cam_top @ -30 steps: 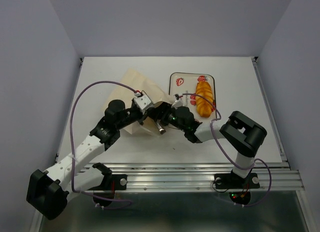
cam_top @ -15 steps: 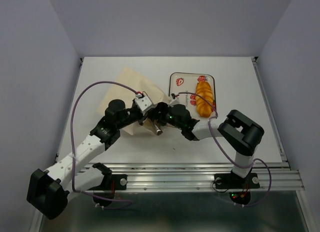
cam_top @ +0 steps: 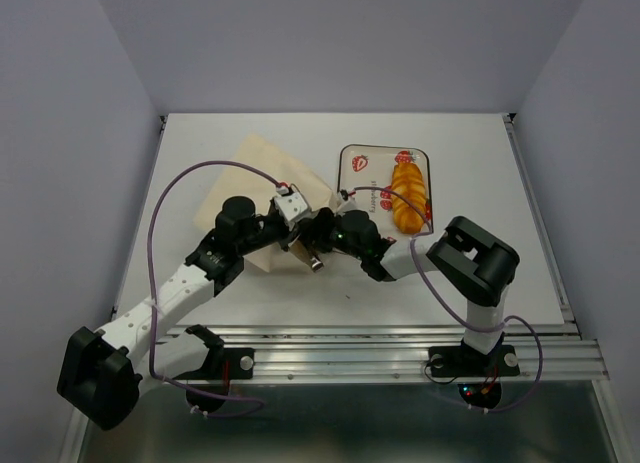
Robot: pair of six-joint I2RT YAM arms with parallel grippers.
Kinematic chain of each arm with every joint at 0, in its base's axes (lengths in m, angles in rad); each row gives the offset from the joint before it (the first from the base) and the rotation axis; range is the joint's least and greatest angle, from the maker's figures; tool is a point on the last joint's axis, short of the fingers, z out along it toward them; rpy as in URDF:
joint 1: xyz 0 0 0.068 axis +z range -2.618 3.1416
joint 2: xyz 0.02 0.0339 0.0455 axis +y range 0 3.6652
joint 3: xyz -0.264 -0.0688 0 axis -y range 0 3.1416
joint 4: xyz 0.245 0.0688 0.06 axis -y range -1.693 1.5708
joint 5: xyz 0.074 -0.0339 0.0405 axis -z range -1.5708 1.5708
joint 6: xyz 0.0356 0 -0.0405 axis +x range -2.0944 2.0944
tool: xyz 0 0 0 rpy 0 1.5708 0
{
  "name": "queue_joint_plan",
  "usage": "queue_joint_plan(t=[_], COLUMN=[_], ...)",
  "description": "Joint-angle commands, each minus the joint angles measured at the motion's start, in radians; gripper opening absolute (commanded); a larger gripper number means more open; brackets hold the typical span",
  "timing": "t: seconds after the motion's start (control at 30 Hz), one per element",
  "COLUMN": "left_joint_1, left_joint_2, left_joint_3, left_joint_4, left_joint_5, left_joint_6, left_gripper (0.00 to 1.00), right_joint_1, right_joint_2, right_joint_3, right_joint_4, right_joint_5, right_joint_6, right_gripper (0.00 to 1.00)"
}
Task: Take the fake bread out of the paper bag
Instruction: Take out the fake bread from the paper bag.
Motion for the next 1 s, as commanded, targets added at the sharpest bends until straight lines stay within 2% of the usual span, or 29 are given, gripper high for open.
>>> queue_joint_plan(t=[0.0, 0.1, 0.53, 0.7, 0.97], left_joint_1=[-0.024, -0.022, -0.022, -0.021, -0.022], left_joint_2=[-0.016, -0.021, -0.002, 0.018, 0.018], left_joint_3=[0.022, 0.019, 0.036, 0.05, 0.074], left_joint_4=[0.064, 0.077, 0.104, 0.12, 0.131], left_joint_5=[0.102, 0.06, -0.162, -0.249, -0.306], left_joint_6=[-0.022, -0.038, -0.103, -0.137, -0.157], left_gripper=[0.0, 0.0, 0.0, 0.0, 0.0], right_joint_1=[0.007, 0.007, 0.007, 0.007, 0.007], right_joint_2=[-0.043, -0.082, -0.275, -0.425, -0.619], right_joint_3=[0.0, -0.029, -0.127, -0.173, -0.236], right_joint_4=[0.076, 0.053, -0.087, -0.202, -0.435], right_joint_5=[0.016, 0.058, 0.089, 0.153, 0.19], right_joint_6=[-0.011, -0.014, -0.056, -0.096, -0.111], right_gripper=[0.4, 0.28, 0.2, 0.17, 0.16])
